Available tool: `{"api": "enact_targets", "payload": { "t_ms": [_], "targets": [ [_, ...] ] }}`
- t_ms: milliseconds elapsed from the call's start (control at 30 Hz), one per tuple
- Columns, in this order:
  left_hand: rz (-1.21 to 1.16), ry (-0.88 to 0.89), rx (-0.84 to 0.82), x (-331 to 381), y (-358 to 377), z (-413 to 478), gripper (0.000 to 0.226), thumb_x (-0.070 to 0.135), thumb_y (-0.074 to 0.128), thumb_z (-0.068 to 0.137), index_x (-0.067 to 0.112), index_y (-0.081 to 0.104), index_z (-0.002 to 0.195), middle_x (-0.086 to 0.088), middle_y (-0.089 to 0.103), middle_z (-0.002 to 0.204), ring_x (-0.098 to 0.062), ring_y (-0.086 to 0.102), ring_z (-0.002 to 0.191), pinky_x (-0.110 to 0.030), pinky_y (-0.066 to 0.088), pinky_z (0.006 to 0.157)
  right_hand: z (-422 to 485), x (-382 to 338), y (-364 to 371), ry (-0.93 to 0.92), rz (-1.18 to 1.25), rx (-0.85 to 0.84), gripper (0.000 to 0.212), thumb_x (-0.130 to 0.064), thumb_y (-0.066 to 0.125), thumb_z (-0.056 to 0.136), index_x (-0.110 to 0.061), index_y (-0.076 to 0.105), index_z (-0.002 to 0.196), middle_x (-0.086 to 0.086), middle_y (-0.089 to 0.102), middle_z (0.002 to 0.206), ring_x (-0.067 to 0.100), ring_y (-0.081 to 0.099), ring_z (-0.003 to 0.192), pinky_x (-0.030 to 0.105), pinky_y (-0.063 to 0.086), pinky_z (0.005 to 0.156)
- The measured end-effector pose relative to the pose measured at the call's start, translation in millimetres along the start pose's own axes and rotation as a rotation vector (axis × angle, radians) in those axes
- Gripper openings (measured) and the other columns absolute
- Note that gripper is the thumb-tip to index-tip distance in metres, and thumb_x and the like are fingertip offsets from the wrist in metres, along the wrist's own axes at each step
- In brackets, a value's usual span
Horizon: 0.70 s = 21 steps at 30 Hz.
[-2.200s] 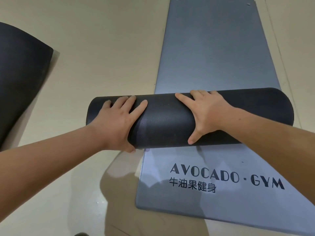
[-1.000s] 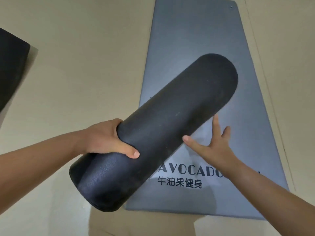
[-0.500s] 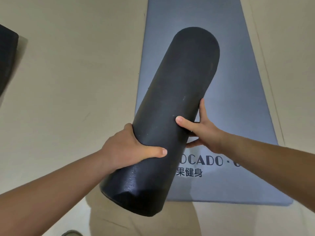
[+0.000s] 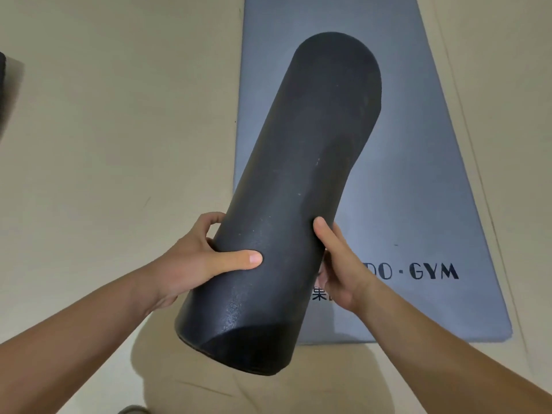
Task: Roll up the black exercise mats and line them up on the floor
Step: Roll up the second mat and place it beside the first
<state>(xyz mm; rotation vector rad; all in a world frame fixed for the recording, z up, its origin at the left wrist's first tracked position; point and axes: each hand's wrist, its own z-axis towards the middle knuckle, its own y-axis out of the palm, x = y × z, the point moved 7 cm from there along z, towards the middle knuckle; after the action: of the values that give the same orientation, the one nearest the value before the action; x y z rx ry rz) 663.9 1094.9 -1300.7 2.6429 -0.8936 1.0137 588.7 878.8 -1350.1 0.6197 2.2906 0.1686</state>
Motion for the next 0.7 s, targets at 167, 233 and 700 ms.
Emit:
{"api": "enact_targets", "payload": {
  "t_ms": [167, 233, 700],
  "targets": [
    [-0.051, 0.007, 0.049, -11, -5, -16, 0.094, 0.039, 0.102, 0.055, 0.047, 0.051, 0.134, 0.009, 0.082, 0.099, -0.018, 0.081, 0.092, -0.038, 0.059, 0.088, 4, 7, 10, 0.022, -0.007, -0.044, 0.095, -0.077, 0.087, 0.065, -0.052, 0.049, 0.149, -0.014, 0.064, 0.147, 0.021, 0.063, 0.135, 0.054, 0.059, 0.1],
    [-0.068, 0.009, 0.107, -17, -24, -30, 0.092, 0.04, 0.099, 0.055, 0.047, 0.051, 0.134, 0.008, 0.082, 0.099, -0.018, 0.081, 0.092, -0.038, 0.059, 0.086, 10, 12, 34, 0.046, -0.035, -0.098, 0.099, -0.08, 0.086, 0.062, -0.052, 0.048, 0.15, -0.014, 0.065, 0.146, 0.021, 0.063, 0.135, 0.054, 0.058, 0.102],
    [-0.144, -0.039, 0.606, -84, -225, -148, 0.099, 0.053, 0.104, 0.052, 0.047, 0.048, 0.134, 0.015, 0.079, 0.11, -0.008, 0.08, 0.086, -0.035, 0.061, 0.082, 47, 69, 306, 0.193, -0.139, -0.313, 0.052, -0.066, 0.058, 0.098, -0.027, 0.072, 0.13, -0.005, 0.078, 0.125, 0.017, 0.073, 0.118, 0.043, 0.051, 0.112]
  ]
}}
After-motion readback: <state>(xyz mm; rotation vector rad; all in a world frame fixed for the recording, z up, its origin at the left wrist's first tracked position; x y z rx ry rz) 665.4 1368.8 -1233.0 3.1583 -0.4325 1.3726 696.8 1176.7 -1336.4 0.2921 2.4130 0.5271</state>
